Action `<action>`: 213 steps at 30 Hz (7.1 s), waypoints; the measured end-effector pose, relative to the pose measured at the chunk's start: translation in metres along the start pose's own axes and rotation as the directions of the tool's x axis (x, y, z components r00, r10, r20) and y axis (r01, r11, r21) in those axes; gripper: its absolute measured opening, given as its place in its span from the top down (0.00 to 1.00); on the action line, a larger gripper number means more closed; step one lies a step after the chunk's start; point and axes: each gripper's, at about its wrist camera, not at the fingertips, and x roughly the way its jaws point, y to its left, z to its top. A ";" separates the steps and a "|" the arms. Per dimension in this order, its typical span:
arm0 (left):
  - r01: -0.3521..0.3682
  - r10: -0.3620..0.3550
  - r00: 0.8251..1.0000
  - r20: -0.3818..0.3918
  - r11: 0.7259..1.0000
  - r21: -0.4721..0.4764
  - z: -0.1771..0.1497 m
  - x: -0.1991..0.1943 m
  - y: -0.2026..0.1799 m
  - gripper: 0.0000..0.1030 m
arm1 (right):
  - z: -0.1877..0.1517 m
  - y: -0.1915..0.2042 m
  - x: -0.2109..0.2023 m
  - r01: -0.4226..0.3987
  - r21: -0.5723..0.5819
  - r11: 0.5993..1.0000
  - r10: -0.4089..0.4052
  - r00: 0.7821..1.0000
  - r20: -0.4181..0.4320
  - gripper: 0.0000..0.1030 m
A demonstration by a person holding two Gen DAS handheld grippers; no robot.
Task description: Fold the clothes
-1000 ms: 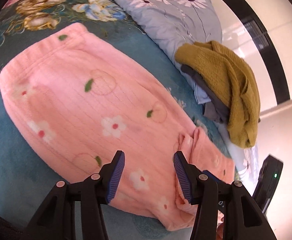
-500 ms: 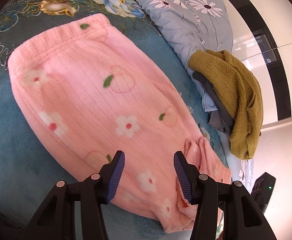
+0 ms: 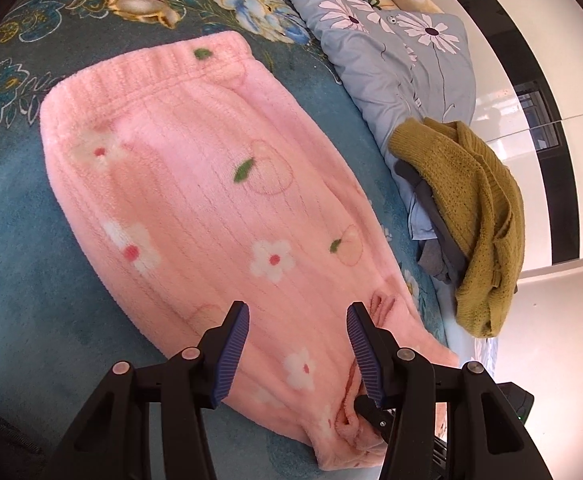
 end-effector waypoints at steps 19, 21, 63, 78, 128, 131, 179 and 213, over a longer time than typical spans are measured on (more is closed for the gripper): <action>-0.139 0.283 0.922 0.265 0.879 -0.457 0.043 -0.050 0.106 0.43 | -0.008 0.003 -0.017 0.043 -0.133 0.990 -0.033 0.996 0.078 0.50; -0.103 0.243 0.937 0.249 0.877 -0.468 0.052 -0.042 0.115 0.43 | -0.008 -0.004 -0.025 0.030 -0.116 0.993 -0.019 0.995 0.095 0.50; -0.033 0.098 0.995 -0.025 0.550 0.834 -0.203 0.086 -0.276 0.78 | -0.083 -0.266 -0.125 -0.070 0.462 0.884 -0.088 0.946 0.312 0.50; 0.156 0.035 0.970 -0.241 0.668 0.727 -0.199 0.065 -0.243 0.43 | -0.085 -0.264 -0.116 -0.157 0.491 0.857 -0.019 0.942 0.334 0.50; -0.007 0.068 0.977 -0.200 0.957 0.291 -0.092 0.059 -0.090 0.41 | -0.041 -0.210 -0.114 -0.174 0.431 0.885 0.026 0.945 0.327 0.80; -0.029 0.090 0.975 -0.203 0.958 0.286 -0.093 0.061 -0.086 0.42 | -0.052 -0.223 -0.090 -0.203 0.504 0.839 0.058 0.956 0.288 0.79; -0.024 0.071 0.990 -0.122 0.936 0.350 -0.096 0.057 -0.132 0.73 | -0.046 -0.246 -0.100 -0.453 0.400 0.797 0.287 0.866 0.409 0.59; -0.008 0.056 0.933 0.356 0.991 -0.133 0.047 -0.151 0.069 0.73 | 0.149 0.121 -0.051 -0.443 -0.196 0.875 0.472 0.870 0.141 0.59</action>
